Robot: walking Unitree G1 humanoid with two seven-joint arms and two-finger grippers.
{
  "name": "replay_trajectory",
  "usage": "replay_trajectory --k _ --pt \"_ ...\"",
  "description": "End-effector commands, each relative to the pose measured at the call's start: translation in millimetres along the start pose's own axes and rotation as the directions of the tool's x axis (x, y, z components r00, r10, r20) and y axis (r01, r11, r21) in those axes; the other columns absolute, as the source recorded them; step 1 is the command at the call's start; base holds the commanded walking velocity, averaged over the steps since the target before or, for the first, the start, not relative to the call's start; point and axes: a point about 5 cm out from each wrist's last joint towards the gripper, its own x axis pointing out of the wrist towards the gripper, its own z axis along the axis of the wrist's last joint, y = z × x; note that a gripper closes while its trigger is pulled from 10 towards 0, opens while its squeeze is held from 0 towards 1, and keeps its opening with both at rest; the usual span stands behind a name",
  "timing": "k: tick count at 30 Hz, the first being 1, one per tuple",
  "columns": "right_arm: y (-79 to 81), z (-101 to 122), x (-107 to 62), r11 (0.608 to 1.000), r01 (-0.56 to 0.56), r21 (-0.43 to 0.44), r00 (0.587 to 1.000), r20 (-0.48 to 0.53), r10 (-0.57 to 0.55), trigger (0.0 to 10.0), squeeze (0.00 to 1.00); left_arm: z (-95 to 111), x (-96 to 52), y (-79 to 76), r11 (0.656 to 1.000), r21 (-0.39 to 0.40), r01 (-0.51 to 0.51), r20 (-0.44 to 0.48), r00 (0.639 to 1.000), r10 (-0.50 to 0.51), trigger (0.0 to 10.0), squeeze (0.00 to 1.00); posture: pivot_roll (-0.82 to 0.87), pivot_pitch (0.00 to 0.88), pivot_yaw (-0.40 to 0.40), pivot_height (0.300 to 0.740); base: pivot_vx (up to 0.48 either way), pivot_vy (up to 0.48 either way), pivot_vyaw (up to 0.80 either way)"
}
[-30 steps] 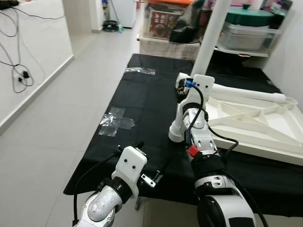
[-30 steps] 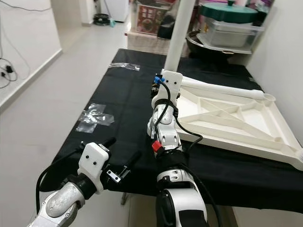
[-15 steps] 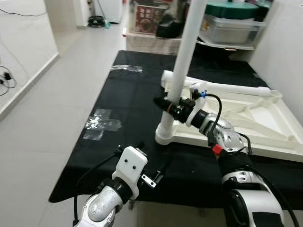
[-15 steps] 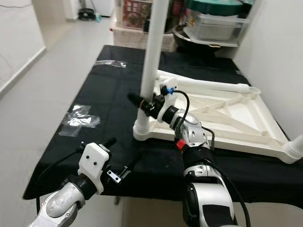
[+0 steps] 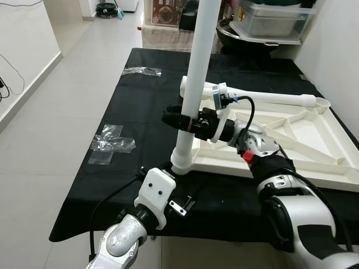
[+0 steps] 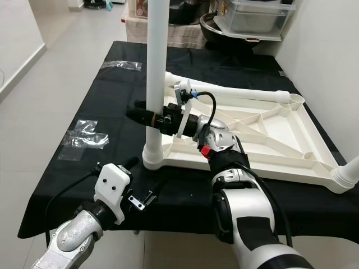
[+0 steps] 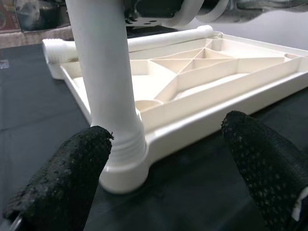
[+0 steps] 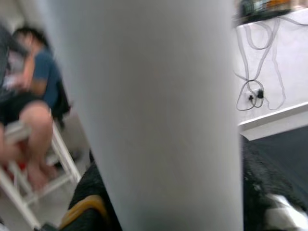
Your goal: Building children table
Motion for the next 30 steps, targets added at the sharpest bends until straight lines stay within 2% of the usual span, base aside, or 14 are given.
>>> replay_trajectory --k 1,6,9,10,11,14,16,17,19,24,25,26,27,30 --pt "2.6 -12.6 5.1 1.000 -0.004 0.031 0.999 -0.036 0.005 0.0 0.00 -2.7 -2.2 0.3 1.000 0.010 -0.003 -0.013 1.000 0.003 10.0 0.00 0.13 0.071 -0.106 0.740 0.000 0.000 0.00" --pt "-11.5 -12.2 1.4 0.957 0.280 -0.076 0.959 -0.020 -0.282 0.0 0.00 -4.0 -1.6 -1.0 1.000 0.007 0.002 -0.014 1.000 -0.002 10.0 0.00 0.12 0.064 -0.096 0.740 0.000 0.000 0.00" --pt "-27.7 -7.3 -10.5 0.796 0.599 -0.090 0.801 0.039 -0.598 0.0 0.00 -4.4 -0.1 -1.3 1.000 0.005 0.010 -0.012 1.000 -0.010 10.0 0.00 0.11 0.070 -0.091 0.740 0.000 0.000 0.00" --pt "-27.7 -7.3 -10.5 0.796 0.599 -0.090 0.801 0.039 -0.598 0.0 0.00 -4.4 -0.1 -1.3 1.000 0.005 0.010 -0.012 1.000 -0.010 10.0 0.00 0.11 0.070 -0.091 0.740 0.000 0.000 0.00" --pt "-34.0 -10.0 -18.5 0.678 0.731 -0.082 0.682 0.035 -0.731 0.0 0.00 -4.3 0.9 -1.3 1.000 0.006 0.012 -0.011 1.000 -0.012 10.0 0.00 0.11 0.070 -0.089 0.740 0.000 0.000 0.00" --pt "-37.6 -11.9 -24.1 0.593 0.801 -0.081 0.596 0.032 -0.802 0.0 0.00 -4.1 1.6 -1.0 1.000 0.006 0.013 -0.009 1.000 -0.013 10.0 0.00 0.10 0.073 -0.089 0.740 0.000 0.000 0.00" --pt "-40.5 -21.2 -49.7 0.206 0.973 -0.102 0.211 0.044 -0.976 0.0 0.00 -4.2 3.0 -2.2 1.000 0.005 0.021 -0.008 1.000 -0.021 10.0 0.00 0.10 0.075 -0.082 0.740 0.000 0.000 0.00" --pt "-40.5 -21.2 -49.7 0.206 0.973 -0.102 0.211 0.044 -0.976 0.0 0.00 -4.2 3.0 -2.2 1.000 0.005 0.021 -0.008 1.000 -0.021 10.0 0.00 0.10 0.075 -0.082 0.740 0.000 0.000 0.00" --pt "-29.5 -28.1 -61.4 -0.041 0.996 -0.076 -0.035 0.071 -0.997 0.0 0.00 -4.2 3.6 -3.4 1.000 0.003 0.027 -0.006 1.000 -0.027 10.0 0.00 0.09 0.080 -0.082 0.740 0.000 0.000 0.00" --pt "-15.7 -29.7 -55.2 -0.180 0.983 -0.027 -0.176 0.098 -0.979 0.0 0.00 -3.8 4.4 -2.7 1.000 0.005 0.024 -0.005 1.000 -0.024 10.0 0.00 0.10 0.084 -0.087 0.740 0.000 0.000 0.00" --pt "-14.5 -28.9 -46.1 -0.153 0.988 -0.005 -0.152 0.103 -0.983 2.9 0.00 -3.6 4.1 -2.1 1.000 0.006 0.023 -0.006 1.000 -0.023 10.0 0.00 0.10 0.085 -0.088 0.740 0.000 0.000 0.00" --pt "-14.3 -28.3 -39.2 -0.134 0.991 0.009 -0.134 0.107 -0.985 2.9 0.00 -3.5 3.9 -1.8 1.000 0.006 0.022 -0.007 1.000 -0.022 10.0 0.00 0.10 0.085 -0.088 0.740 0.000 0.000 0.00" --pt "-14.5 -26.5 -31.2 -0.081 0.997 0.021 -0.083 0.124 -0.989 10.0 0.00 -3.8 3.5 -1.5 1.000 0.005 0.020 -0.008 1.000 -0.020 10.0 0.00 0.10 0.084 -0.087 0.740 0.000 0.000 0.00" --pt "-15.3 -23.7 -20.4 0.029 0.999 0.026 0.024 0.159 -0.987 10.0 0.12 -4.3 3.1 -1.2 1.000 0.005 0.019 -0.011 1.000 -0.019 10.0 0.00 0.10 0.086 -0.089 0.740 0.000 0.000 0.00"
